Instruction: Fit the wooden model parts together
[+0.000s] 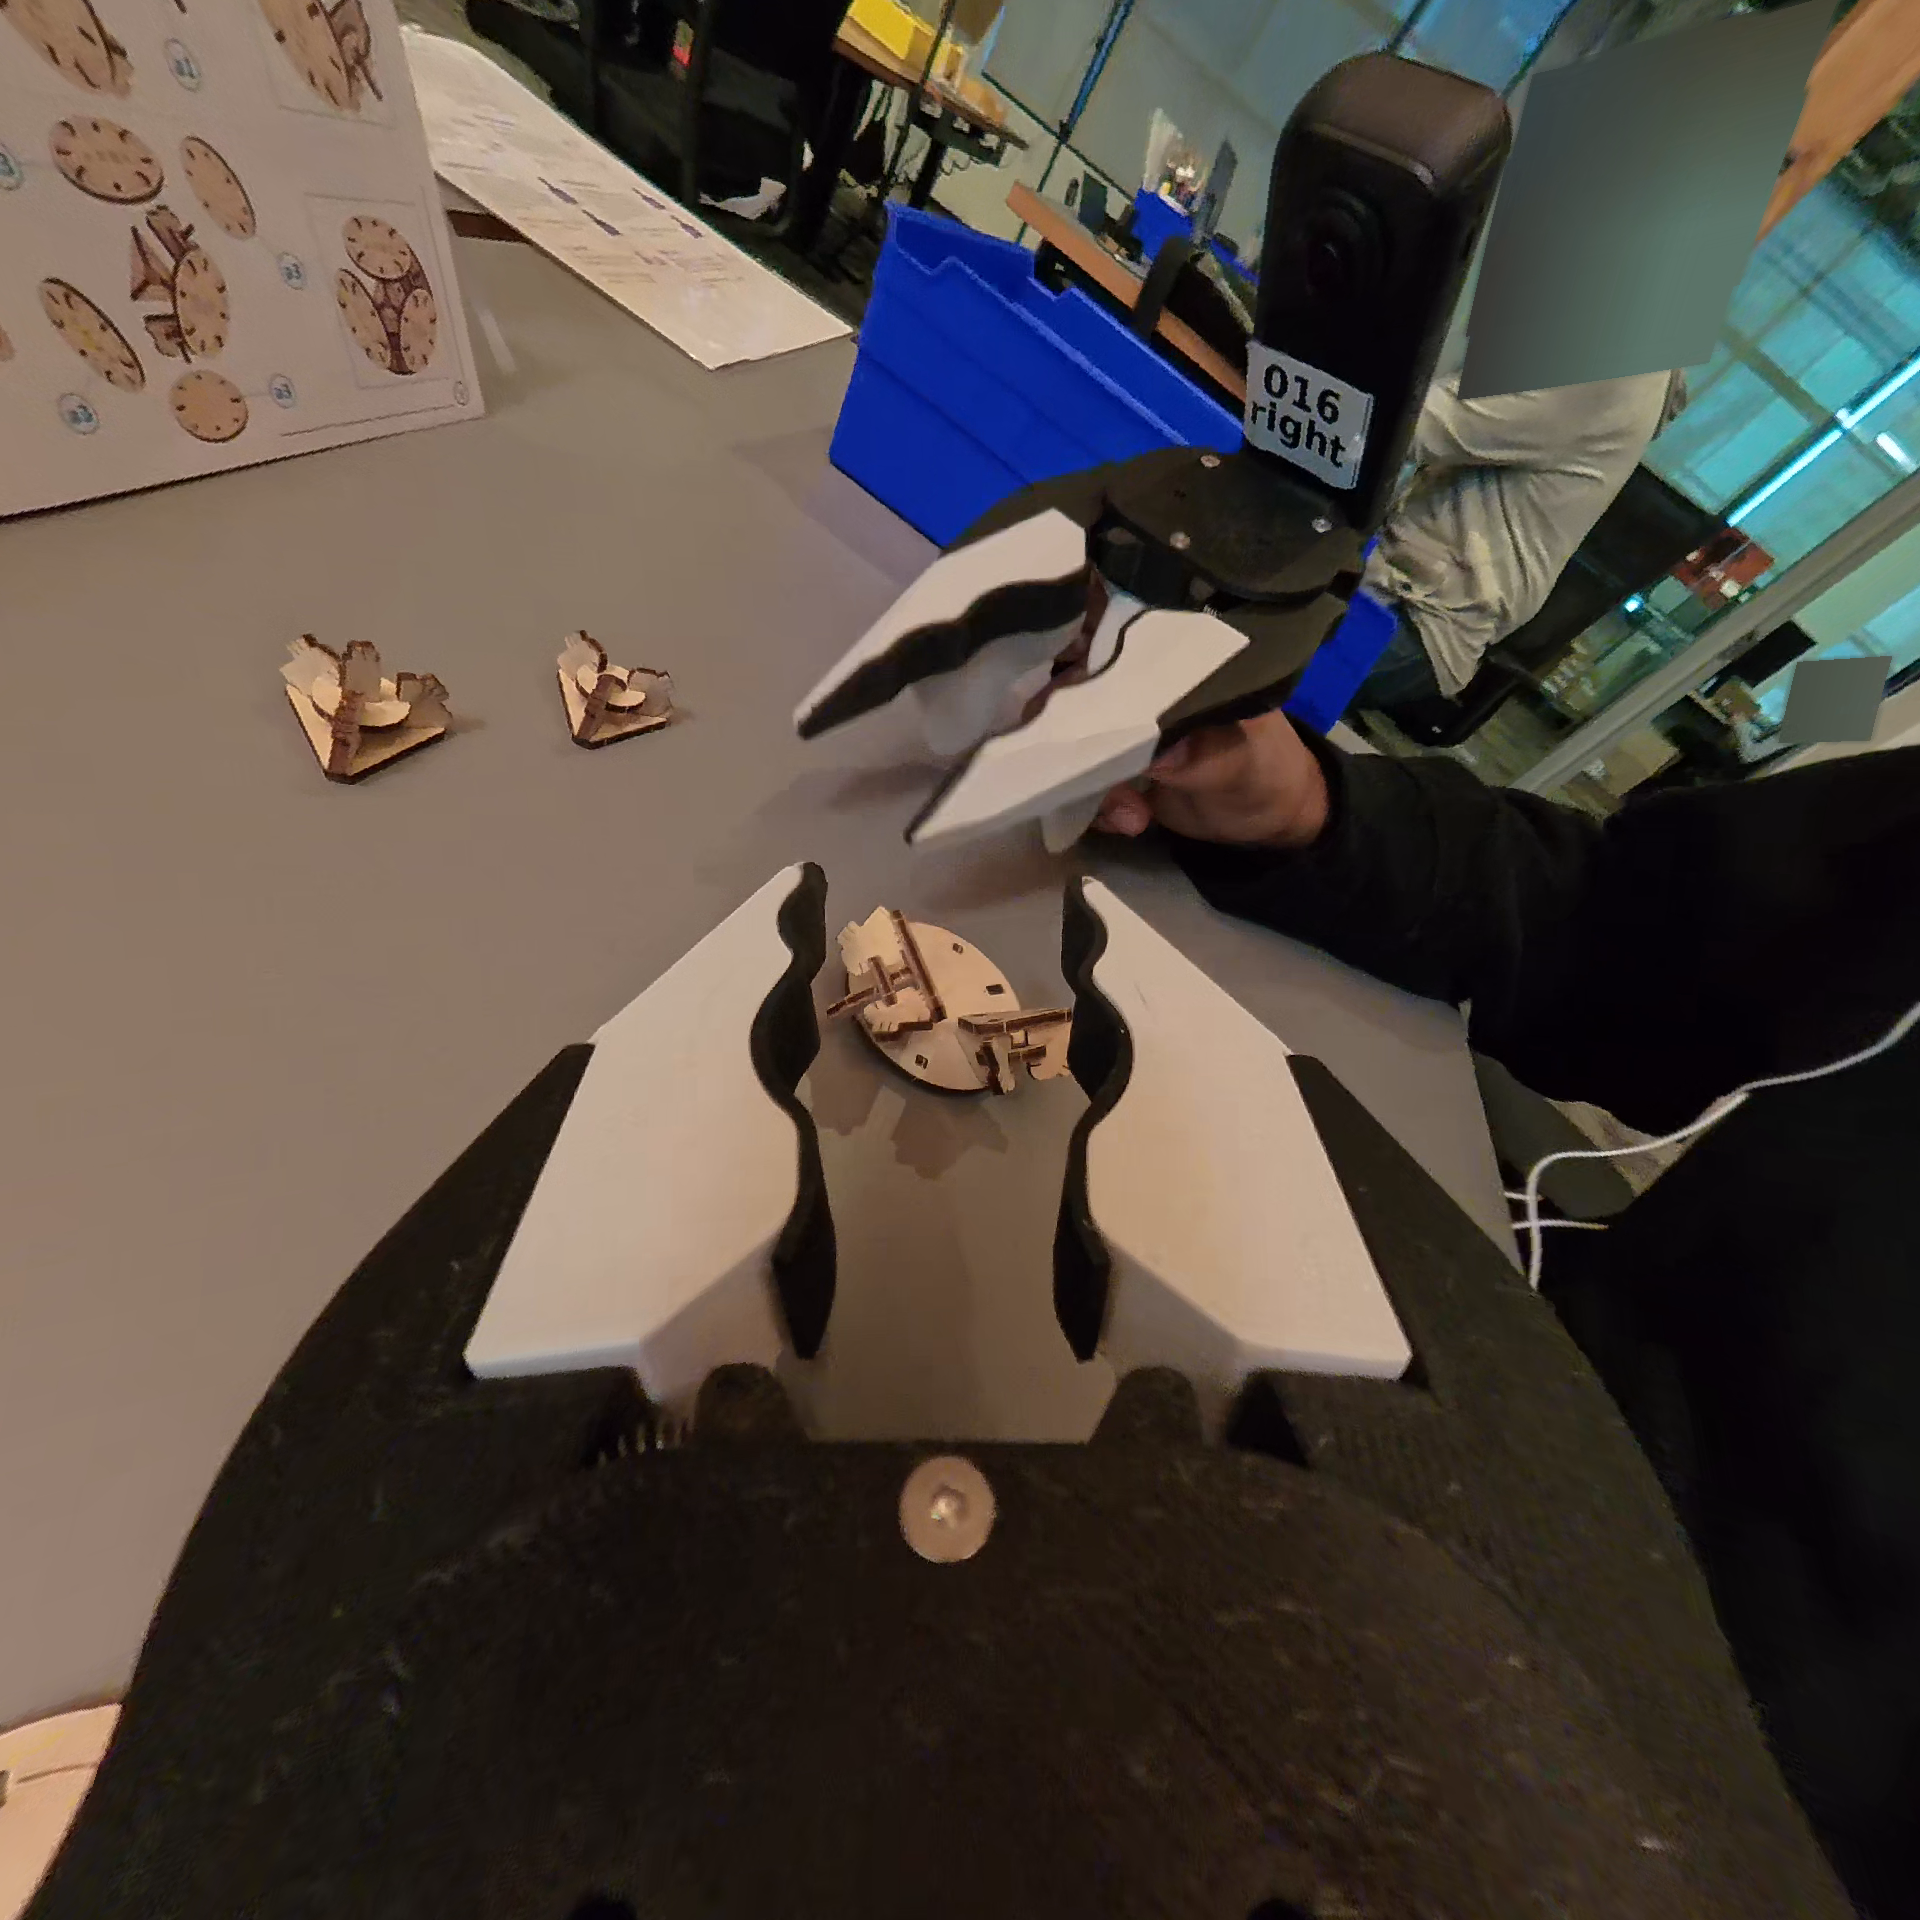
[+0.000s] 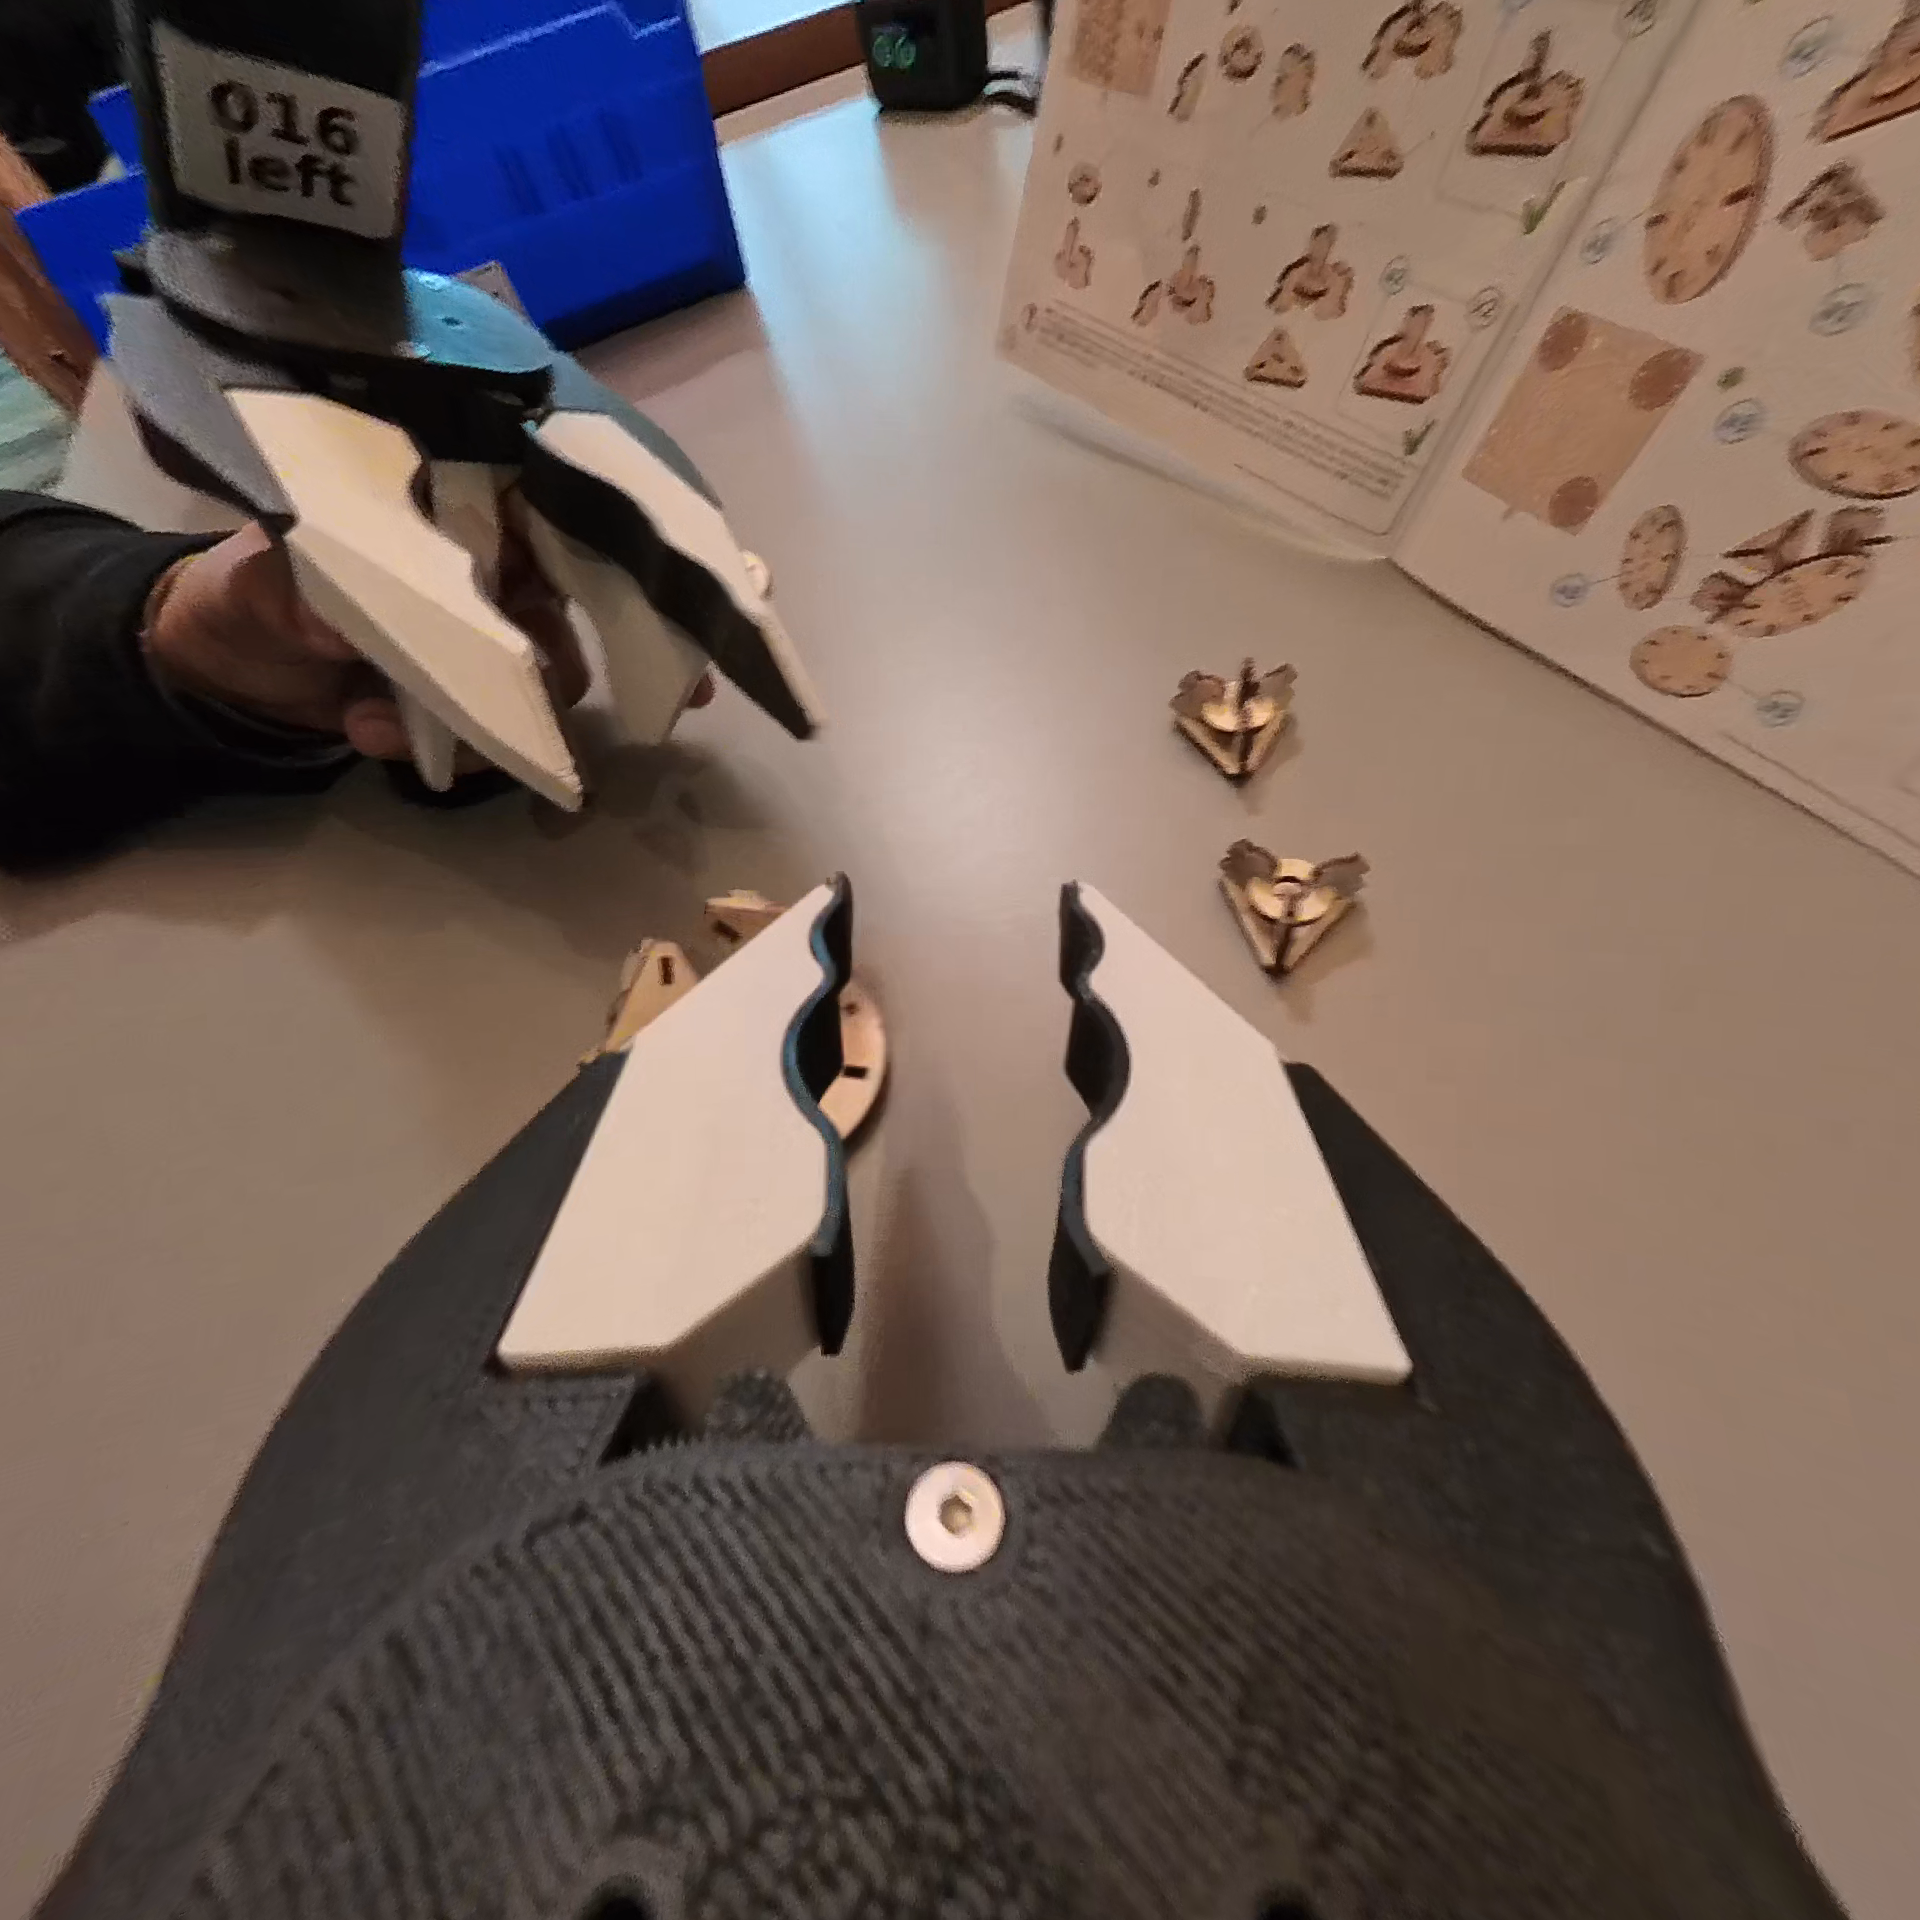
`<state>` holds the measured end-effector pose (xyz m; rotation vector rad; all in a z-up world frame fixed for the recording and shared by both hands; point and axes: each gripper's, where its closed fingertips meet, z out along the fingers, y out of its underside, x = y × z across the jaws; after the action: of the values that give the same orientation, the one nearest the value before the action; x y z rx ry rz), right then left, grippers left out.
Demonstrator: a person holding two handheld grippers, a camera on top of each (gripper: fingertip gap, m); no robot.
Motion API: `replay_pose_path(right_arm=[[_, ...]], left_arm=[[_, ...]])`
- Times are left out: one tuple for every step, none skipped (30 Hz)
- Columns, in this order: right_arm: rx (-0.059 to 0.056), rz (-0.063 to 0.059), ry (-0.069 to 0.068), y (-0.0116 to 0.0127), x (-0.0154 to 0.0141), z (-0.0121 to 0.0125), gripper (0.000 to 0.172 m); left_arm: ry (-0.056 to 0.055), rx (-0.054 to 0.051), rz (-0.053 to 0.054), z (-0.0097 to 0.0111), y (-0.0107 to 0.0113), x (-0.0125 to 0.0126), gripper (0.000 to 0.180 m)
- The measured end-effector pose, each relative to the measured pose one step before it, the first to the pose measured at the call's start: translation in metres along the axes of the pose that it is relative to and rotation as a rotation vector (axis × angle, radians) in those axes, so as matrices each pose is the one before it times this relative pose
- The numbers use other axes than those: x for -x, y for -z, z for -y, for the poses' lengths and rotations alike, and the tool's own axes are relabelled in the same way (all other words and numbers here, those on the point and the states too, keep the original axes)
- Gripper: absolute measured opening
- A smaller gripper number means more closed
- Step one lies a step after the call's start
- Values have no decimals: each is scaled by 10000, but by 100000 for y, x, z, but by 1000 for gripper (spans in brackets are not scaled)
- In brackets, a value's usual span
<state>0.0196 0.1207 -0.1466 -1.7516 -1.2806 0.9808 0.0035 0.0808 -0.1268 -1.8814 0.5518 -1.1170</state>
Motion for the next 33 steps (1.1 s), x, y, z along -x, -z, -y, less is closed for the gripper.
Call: replay_pose_path(right_arm=[[-208, -323, 33, 324, -718, 269, 40], [-245, -308, -14, 365, -757, 316, 41], [-274, -233, -76, 365, -679, 352, 41], [-291, -141, -152, 359, -549, 382, 41], [-264, -95, -215, 321, -465, 335, 41], [-218, -73, -244, 241, -402, 286, 41], [-174, -48, -236, 184, -322, 230, 41], [-125, -110, -204, 130, -356, 154, 41], [-108, -179, -180, 93, -430, 156, 41], [-97, -164, -124, 59, -405, 147, 41], [-82, -166, -54, 33, -386, 145, 41], [-56, -216, 2, 12, -433, 117, 41], [-26, -240, 74, -44, -446, 92, 41], [-9, -340, 121, -66, -585, 84, 43], [-26, -394, 194, -102, -661, 119, 43], [-104, -366, 335, -133, -655, 281, 44], [-241, -437, 449, -183, -798, 544, 46], [-405, -456, 452, -212, -830, 897, 49], [-355, -361, 299, -222, -683, 1012, 53], [-229, -130, 172, -294, -344, 919, 54], [-153, 50, 60, -358, -61, 789, 57], [-80, 103, -73, -365, 72, 607, 59], [-9, 167, -130, -311, 240, 377, 59], [48, 268, -120, -242, 480, 118, 58], [136, 410, 4, -188, 757, -255, 58], [214, 343, 134, -142, 701, -612, 59], [292, 214, 268, -108, 561, -918, 60], [401, 107, 319, -35, 409, -1137, 62], [429, -28, 238, 46, 170, -1136, 63], [274, 8, 86, 80, 156, -797, 63], [25, 100, -124, 81, 222, -267, 63], [-151, 161, -256, 40, 244, 154, 64], [-195, 160, -263, -25, 189, 337, 64]], left_arm=[[-158, -14, 54, 23, 12, -109, 42], [-130, -35, 35, 43, 26, -101, 42], [-88, -41, 35, 52, 40, -62, 41], [-74, -50, 50, 61, 46, -12, 41], [-103, -75, 37, 118, 61, -44, 40], [-139, -69, 78, 129, 54, 20, 40], [-167, -33, 132, 86, 63, 90, 40], [-186, -30, 149, 112, 75, 116, 40], [-177, -43, 154, 140, 85, 114, 40], [-145, -52, 179, 155, 73, 177, 40], [-97, -72, 208, 199, 71, 227, 41], [-65, -82, 215, 245, 70, 245, 42], [-69, -107, 232, 347, 92, 241, 45], [-79, -134, 270, 446, 112, 278, 47], [-104, -151, 295, 527, 129, 320, 48], [-101, -188, 329, 610, 112, 397, 49], [-68, -222, 345, 643, 60, 466, 50], [-24, -232, 295, 637, -81, 467, 51], [43, -170, 175, 548, -255, 341, 51], [123, -61, 62, 369, -407, 245, 52], [129, 46, -5, 190, -520, 143, 53], [69, 104, -1, 62, -551, 137, 53], [-29, 134, 42, 1, -535, 169, 53], [-142, 133, 114, -43, -493, 256, 53], [-218, 137, 165, -95, -420, 339, 53], [-251, 158, 138, -183, -344, 313, 53], [-247, 180, 103, -309, -236, 276, 53], [-209, 182, 101, -449, -108, 278, 53], [-138, 123, 106, -519, 46, 294, 53], [-65, 73, 69, -600, 169, 239, 53], [2, 112, 30, -664, 208, 197, 52], [22, 193, -14, -605, 192, 125, 52], [-17, 159, 0, -272, 166, 166, 53]])
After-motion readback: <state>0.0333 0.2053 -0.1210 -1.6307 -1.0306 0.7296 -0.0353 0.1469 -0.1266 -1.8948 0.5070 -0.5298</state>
